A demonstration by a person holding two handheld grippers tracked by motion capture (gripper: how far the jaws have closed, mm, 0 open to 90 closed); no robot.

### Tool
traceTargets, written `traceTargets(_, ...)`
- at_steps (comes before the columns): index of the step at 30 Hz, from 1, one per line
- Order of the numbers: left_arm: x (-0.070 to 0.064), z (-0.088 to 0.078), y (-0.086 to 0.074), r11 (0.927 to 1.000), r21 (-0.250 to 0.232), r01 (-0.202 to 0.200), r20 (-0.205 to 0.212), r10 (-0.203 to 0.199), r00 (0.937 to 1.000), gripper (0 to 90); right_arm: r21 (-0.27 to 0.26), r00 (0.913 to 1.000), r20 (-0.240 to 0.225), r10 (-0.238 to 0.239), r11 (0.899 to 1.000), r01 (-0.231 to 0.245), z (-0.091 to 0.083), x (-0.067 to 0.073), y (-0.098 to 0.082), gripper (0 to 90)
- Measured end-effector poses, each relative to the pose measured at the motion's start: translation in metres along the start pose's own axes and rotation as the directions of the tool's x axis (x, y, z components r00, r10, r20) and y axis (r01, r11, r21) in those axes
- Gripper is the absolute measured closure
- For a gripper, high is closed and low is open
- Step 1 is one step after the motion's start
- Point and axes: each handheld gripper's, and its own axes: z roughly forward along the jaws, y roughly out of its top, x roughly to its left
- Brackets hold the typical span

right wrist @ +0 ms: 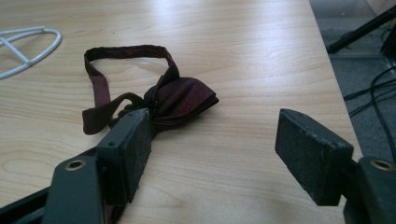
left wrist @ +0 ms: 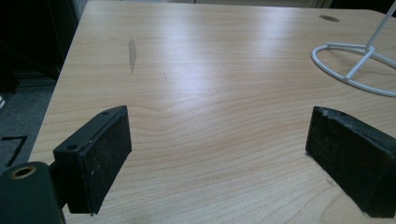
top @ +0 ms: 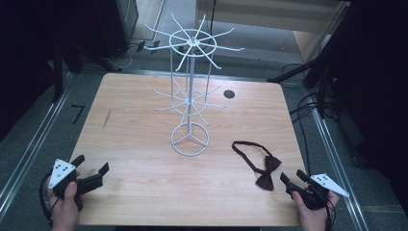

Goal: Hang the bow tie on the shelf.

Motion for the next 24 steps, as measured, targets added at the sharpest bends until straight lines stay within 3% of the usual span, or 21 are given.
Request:
traceTargets(6, 0.000, 0.000, 0.000, 1.0000, 0.001, 0.000, -0.011, 0.000, 0.9999, 7.5, 0.041, 0.9997, 0.016, 0.020, 0.999, -0.021, 0.000, 0.004, 0.016, 31.5)
traceTargets(7, -0.001, 0.001, 0.000, 1.0000, 0.002, -0.002, -0.015, 0.002, 0.9999, 7.5, 0.083, 0.9996, 0.020, 0.018, 0.996, -0.019, 0.002, 0.008, 0.024, 33.2)
traceTargets(10, -0.002, 0.001, 0.000, 0.9999, 0.007, -0.008, -0.016, 0.008, 0.9998, 7.6, 0.115, 0.9996, 0.014, 0.023, 0.993, -0.024, 0.005, 0.013, 0.031, 33.4)
traceTargets(11, -0.002, 0.002, 0.000, 0.9999, 0.010, -0.007, -0.015, 0.008, 0.9999, 7.6, 0.161, 0.9998, 0.021, 0.004, 0.987, -0.007, 0.009, 0.019, 0.037, 33.3)
traceTargets(13, -0.002, 0.002, 0.000, 0.9999, 0.010, -0.006, -0.014, 0.006, 0.9999, 7.5, 0.183, 0.9997, 0.024, -0.010, 0.983, 0.005, 0.012, 0.022, 0.040, 33.3)
traceTargets(15, -0.001, 0.001, 0.000, 1.0000, 0.008, -0.006, -0.012, 0.006, 0.9999, 7.5, 0.258, 0.9990, 0.022, -0.040, 0.966, 0.033, 0.019, 0.030, 0.050, 33.4)
traceTargets(16, -0.001, 0.001, 0.000, 1.0000, 0.008, -0.006, -0.012, 0.006, 0.9999, 7.5, 0.258, 0.9990, 0.022, -0.040, 0.966, 0.033, 0.019, 0.030, 0.050, 33.4)
traceTargets(17, -0.001, 0.001, 0.000, 1.0000, 0.008, -0.005, -0.012, 0.005, 0.9999, 7.6, 0.300, 0.9986, 0.025, -0.046, 0.953, 0.036, 0.023, 0.035, 0.056, 33.7)
traceTargets(21, -0.001, 0.001, 0.000, 1.0000, 0.006, -0.005, -0.011, 0.005, 0.9999, 7.5, 0.372, 0.9954, 0.078, -0.055, 0.928, 0.022, 0.033, 0.045, 0.067, 34.6)
traceTargets(22, -0.001, 0.001, 0.000, 1.0000, 0.005, -0.005, -0.012, 0.005, 0.9999, 7.5, 0.372, 0.9954, 0.078, -0.055, 0.928, 0.022, 0.033, 0.045, 0.067, 34.6)
traceTargets(23, -0.001, 0.001, 0.000, 1.0000, 0.006, -0.005, -0.012, 0.005, 0.9999, 7.5, 0.395, 0.9950, 0.082, -0.058, 0.919, 0.021, 0.036, 0.047, 0.069, 33.1)
traceTargets(24, -0.001, 0.001, 0.000, 1.0000, 0.007, -0.007, -0.011, 0.007, 0.9999, 7.5, 0.431, 0.9947, 0.080, -0.066, 0.902, 0.025, 0.041, 0.051, 0.073, 33.3)
